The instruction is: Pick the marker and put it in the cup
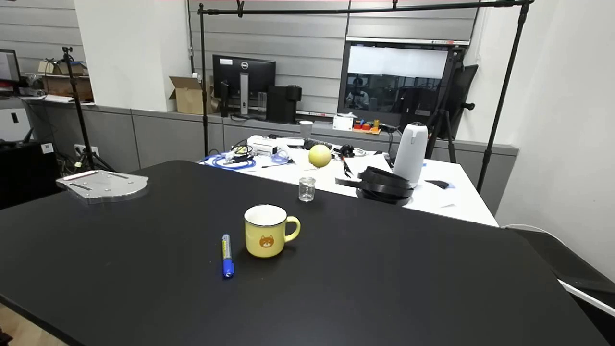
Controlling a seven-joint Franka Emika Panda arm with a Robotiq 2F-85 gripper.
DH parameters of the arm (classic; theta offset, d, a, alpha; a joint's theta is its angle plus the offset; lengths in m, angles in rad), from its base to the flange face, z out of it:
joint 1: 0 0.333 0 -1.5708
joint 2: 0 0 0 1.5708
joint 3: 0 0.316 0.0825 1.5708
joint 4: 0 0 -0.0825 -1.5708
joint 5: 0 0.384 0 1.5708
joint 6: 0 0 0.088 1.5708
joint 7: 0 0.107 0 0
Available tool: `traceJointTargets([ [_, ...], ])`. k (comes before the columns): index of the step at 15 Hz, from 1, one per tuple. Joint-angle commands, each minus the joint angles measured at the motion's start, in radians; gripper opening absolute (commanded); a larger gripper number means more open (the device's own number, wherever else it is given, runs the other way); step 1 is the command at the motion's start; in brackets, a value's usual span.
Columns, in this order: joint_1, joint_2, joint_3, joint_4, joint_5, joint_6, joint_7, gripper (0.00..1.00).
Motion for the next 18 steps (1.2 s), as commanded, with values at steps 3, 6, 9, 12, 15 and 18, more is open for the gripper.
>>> traceJointTargets([
  [3,-0.058,-0.022,-0.080,-0.113,-0.088,0.084,-0.083,1.00],
  [6,-0.101,-0.013,-0.140,-0.188,-0.159,0.174,-0.150,1.00],
  [9,-0.092,0.027,-0.265,-0.232,-0.178,0.201,-0.356,1.00],
  [12,-0.076,0.060,-0.375,-0.232,-0.171,0.169,-0.576,1.00],
  [15,-0.095,0.060,-0.366,-0.235,-0.172,0.180,-0.561,1.00],
  [18,-0.072,0.062,-0.322,-0.232,-0.238,0.175,-0.606,1.00],
])
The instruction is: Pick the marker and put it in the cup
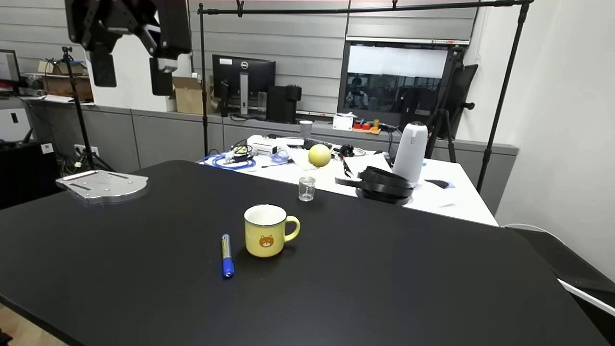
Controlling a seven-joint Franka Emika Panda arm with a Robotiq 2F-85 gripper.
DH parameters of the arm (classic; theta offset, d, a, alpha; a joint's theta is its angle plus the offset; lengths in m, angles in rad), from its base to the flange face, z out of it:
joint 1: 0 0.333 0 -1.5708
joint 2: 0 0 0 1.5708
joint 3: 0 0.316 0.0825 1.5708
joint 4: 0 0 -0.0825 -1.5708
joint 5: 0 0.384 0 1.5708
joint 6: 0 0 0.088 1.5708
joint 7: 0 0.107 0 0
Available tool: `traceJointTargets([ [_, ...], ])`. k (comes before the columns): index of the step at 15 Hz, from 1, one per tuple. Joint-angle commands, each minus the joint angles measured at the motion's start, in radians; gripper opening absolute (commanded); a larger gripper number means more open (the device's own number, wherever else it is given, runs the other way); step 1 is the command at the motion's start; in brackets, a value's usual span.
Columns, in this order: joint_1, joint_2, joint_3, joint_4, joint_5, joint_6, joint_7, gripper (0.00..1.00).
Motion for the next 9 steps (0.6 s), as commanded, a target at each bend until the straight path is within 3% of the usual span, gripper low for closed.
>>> traceJointTargets([
  [1,0.013,0.014,0.062,0.012,-0.100,-0.004,-0.013,1.00],
  [5,-0.052,0.124,0.117,0.021,-0.329,0.073,0.028,1.00],
  [8,-0.100,0.245,0.079,0.030,-0.441,0.187,0.037,1.00],
  [9,-0.096,0.272,0.054,0.044,-0.423,0.197,0.013,1.00],
])
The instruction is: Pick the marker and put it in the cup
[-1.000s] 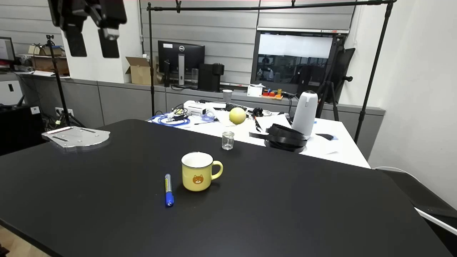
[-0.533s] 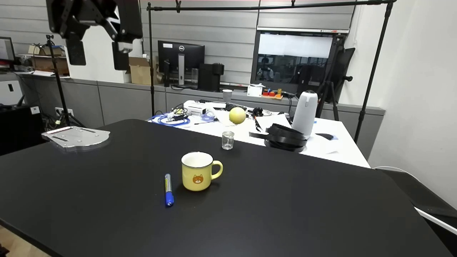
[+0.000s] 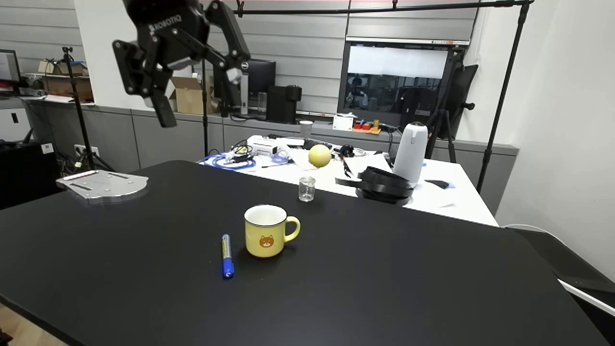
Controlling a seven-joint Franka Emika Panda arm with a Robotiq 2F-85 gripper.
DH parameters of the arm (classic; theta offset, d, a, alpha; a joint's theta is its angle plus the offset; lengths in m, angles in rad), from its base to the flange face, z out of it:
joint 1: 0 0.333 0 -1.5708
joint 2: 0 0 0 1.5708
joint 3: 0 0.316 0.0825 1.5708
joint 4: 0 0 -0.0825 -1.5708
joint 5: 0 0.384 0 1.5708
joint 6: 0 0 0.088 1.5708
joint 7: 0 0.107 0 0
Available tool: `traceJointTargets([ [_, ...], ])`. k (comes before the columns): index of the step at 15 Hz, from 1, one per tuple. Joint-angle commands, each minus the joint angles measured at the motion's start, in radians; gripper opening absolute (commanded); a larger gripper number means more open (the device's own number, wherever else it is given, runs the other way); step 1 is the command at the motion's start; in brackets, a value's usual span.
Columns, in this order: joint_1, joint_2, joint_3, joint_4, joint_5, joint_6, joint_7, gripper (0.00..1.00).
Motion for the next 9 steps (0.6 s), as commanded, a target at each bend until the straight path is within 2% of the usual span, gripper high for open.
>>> traceJointTargets([
  [1,0.003,0.038,-0.029,0.003,-0.024,0.029,0.006,1.00],
  [5,-0.009,0.119,-0.051,0.024,-0.024,0.066,0.003,1.00],
  [7,-0.001,0.180,-0.071,0.044,0.035,0.080,0.011,1.00],
  [9,-0.021,0.255,-0.089,0.045,0.007,0.253,0.017,1.00],
])
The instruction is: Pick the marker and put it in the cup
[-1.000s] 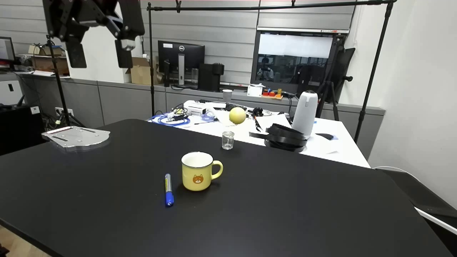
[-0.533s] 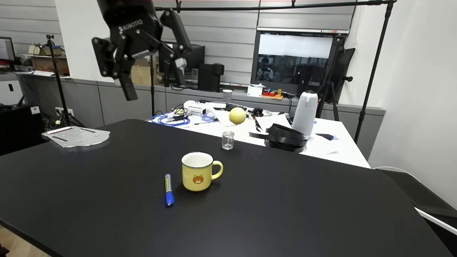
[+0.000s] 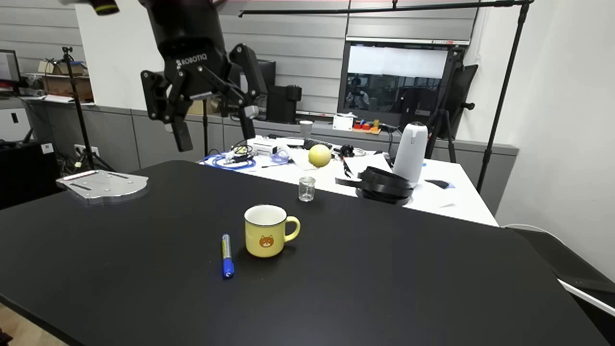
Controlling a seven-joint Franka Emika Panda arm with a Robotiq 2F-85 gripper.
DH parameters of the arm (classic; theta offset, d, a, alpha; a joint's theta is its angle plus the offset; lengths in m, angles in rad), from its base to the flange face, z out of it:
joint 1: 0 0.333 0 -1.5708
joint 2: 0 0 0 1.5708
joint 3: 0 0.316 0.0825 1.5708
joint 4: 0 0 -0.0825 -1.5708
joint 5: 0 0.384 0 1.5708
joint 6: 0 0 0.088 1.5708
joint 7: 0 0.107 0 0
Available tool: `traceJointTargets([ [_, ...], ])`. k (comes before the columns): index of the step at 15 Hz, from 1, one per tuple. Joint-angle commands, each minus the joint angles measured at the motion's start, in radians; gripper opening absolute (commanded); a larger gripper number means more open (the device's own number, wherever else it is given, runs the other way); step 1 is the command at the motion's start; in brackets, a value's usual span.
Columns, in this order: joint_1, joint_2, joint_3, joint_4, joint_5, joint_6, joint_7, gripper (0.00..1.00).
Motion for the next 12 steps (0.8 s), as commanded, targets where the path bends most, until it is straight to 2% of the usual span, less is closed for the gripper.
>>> traceJointTargets([
  [1,-0.018,0.156,-0.041,0.032,-0.035,0.256,0.020,1.00],
  [4,-0.071,0.312,-0.037,0.075,-0.139,0.507,0.026,1.00],
  [5,-0.072,0.372,-0.047,0.096,-0.137,0.576,0.006,1.00],
  [7,-0.038,0.481,-0.069,0.130,-0.062,0.687,-0.065,1.00],
  [9,0.010,0.596,-0.063,0.152,0.096,0.791,-0.199,1.00],
  [10,-0.011,0.643,-0.003,0.164,0.206,0.821,-0.292,1.00],
  [12,-0.112,0.739,0.196,0.205,0.389,0.841,-0.447,1.00],
])
